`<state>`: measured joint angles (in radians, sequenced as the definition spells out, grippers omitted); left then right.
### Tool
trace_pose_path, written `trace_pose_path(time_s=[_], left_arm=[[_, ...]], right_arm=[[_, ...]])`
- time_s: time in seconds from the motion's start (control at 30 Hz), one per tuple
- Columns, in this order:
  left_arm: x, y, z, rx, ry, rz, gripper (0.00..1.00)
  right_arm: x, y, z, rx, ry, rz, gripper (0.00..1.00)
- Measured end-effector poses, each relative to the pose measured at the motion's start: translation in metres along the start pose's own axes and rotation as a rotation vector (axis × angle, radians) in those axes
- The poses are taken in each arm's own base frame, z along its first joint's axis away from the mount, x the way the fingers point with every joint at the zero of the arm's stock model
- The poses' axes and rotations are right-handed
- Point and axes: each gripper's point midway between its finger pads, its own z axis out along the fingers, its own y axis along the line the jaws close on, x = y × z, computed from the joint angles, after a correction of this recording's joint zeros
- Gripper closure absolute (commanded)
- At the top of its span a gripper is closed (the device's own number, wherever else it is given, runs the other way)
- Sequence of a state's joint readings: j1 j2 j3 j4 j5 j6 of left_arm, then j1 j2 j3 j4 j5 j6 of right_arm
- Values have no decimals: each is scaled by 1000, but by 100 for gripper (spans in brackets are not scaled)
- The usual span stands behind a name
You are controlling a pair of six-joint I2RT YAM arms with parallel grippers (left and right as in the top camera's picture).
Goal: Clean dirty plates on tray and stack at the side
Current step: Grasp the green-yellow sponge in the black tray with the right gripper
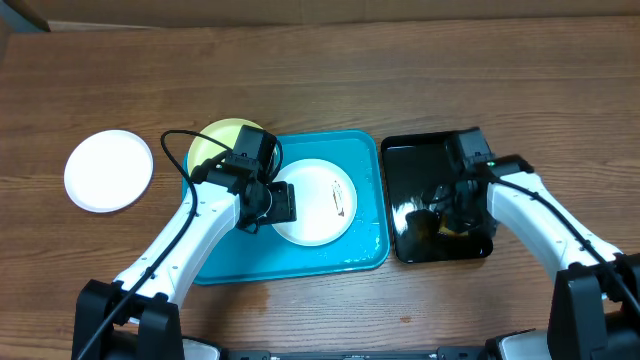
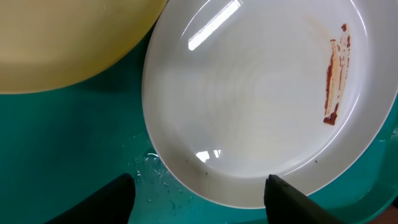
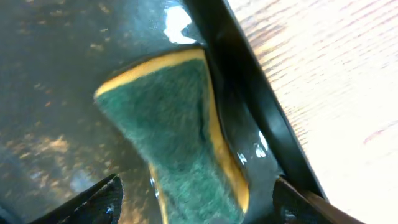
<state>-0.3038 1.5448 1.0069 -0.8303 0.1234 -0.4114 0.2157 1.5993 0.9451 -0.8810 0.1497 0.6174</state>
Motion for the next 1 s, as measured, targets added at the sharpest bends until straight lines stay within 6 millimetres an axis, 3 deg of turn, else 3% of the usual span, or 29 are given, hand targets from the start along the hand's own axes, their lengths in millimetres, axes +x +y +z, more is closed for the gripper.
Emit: trace_pose_path(time_s=[0.07, 0.2, 0.37, 0.43, 0.5, 0.67, 0.73, 0.77, 0.83, 0.87, 1.0], left_arm=[[0, 0, 0, -1, 1, 0, 31], [0, 0, 0, 0, 1, 0, 31], [0, 0, 0, -1, 1, 0, 31], [0, 0, 0, -1, 1, 0, 30], [0, 0, 0, -1, 1, 0, 30], [0, 0, 0, -1, 1, 0, 28], [0, 0, 0, -1, 1, 0, 28], [0, 0, 0, -1, 1, 0, 28], [0, 0, 0, -1, 1, 0, 28], [0, 0, 0, -1, 1, 0, 28], [0, 0, 0, -1, 1, 0, 28]], right_arm=[[-3, 4, 6, -24, -23, -8, 33], [-1, 10, 16, -66, -41, -36, 55], [6, 7, 22, -63, -24, -62, 54], [9, 6, 22, -60, -9, -65, 48], [14, 4, 23, -53, 11, -71, 50], [20, 1, 23, -49, 33, -75, 95], [21, 1, 24, -48, 38, -77, 96], [21, 1, 24, -50, 37, -74, 93], [18, 4, 24, -61, 28, -81, 42], [16, 6, 24, -69, 18, -93, 29], [8, 13, 23, -95, -17, -136, 24]])
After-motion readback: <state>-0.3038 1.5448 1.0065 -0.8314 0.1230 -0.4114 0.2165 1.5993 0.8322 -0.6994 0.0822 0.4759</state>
